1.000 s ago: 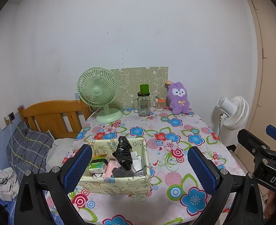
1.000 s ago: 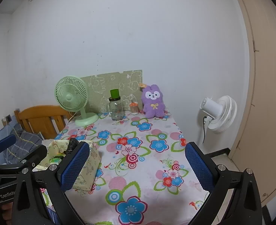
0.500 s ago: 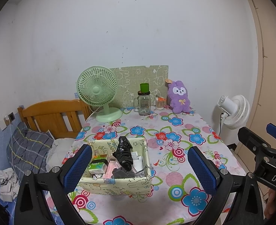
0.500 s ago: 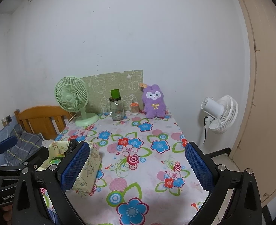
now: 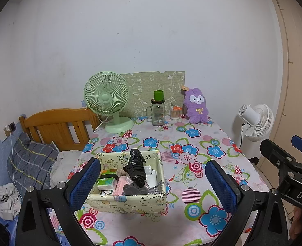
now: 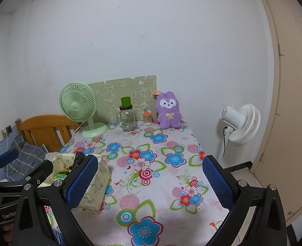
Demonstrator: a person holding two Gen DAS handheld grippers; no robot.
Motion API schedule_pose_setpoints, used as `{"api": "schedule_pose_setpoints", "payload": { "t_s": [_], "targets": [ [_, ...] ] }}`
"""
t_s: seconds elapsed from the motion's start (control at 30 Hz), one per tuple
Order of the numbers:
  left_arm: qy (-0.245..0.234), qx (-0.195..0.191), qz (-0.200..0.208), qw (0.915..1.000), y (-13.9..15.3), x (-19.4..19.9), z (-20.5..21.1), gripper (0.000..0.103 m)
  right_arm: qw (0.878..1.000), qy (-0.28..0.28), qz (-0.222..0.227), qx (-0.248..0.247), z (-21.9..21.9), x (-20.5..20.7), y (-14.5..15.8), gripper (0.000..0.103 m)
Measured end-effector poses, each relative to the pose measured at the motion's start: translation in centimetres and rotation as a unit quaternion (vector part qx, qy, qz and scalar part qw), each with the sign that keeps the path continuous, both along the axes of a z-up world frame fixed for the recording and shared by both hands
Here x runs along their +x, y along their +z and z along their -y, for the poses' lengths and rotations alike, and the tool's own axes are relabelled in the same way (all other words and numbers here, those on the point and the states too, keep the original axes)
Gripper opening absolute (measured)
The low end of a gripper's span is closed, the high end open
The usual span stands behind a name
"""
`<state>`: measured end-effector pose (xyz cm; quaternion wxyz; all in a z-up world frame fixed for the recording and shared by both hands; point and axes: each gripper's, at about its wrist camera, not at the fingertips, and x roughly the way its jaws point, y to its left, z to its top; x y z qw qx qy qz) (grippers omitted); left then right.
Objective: Organize soft objects
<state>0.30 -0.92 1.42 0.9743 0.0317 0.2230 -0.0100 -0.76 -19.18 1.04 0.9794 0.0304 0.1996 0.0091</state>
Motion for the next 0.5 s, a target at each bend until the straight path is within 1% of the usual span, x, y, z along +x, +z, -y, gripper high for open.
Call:
{"api": "schedule_pose_setpoints", "payload": {
  "t_s": [0.5],
  "targets": [
    [0.001,0.0,-0.002,1.0,-0.39,0.15,-0.11,0.103,1.0,0.0,-0.003,0.0,-0.32,0.02,-0.32,0.103]
  ]
}}
